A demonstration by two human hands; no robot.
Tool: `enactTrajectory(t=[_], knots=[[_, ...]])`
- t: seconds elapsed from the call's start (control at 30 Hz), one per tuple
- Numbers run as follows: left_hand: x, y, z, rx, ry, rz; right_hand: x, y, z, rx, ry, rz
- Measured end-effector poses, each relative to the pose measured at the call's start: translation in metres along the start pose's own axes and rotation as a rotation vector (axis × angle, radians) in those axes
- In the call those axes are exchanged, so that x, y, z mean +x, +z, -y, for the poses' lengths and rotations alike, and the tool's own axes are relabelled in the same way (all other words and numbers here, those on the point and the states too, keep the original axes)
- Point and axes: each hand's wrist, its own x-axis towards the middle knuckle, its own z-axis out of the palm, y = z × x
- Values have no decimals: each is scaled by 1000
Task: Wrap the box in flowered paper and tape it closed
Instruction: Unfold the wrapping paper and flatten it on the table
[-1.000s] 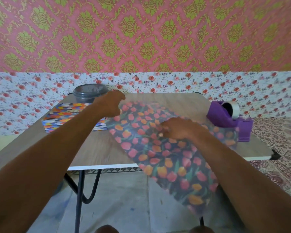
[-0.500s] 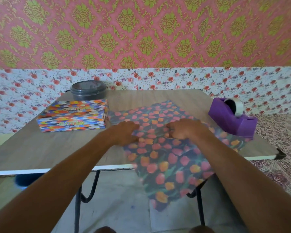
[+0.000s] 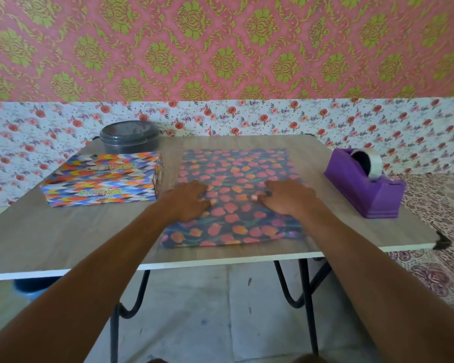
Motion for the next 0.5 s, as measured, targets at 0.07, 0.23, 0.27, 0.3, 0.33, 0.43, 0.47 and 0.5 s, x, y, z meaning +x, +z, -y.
enactTrajectory(t=[0.07, 0.23, 0.27, 0.3, 0.33, 0.43, 0.47, 0.5], knots=[[7, -3, 3, -3, -17, -1, 2, 4, -6, 40, 36, 29], [30, -2, 10, 24, -105, 21, 7, 1, 1, 74, 45, 37], [33, -2, 12, 37, -117, 12, 9, 1, 3, 64, 47, 29], [35, -1, 14, 46, -122, 9, 9, 2, 5, 57, 51, 24], [36, 0, 15, 48, -125, 13, 9, 4, 5, 51, 54, 21], [37, -1, 16, 57, -127, 23, 10, 9, 2, 45, 47, 8], [36, -1, 15, 66, -125, 21, 10, 9, 0, 37, 42, 5], [35, -2, 15, 74, -120, 18, 11, 9, -1, 30, 38, 6]])
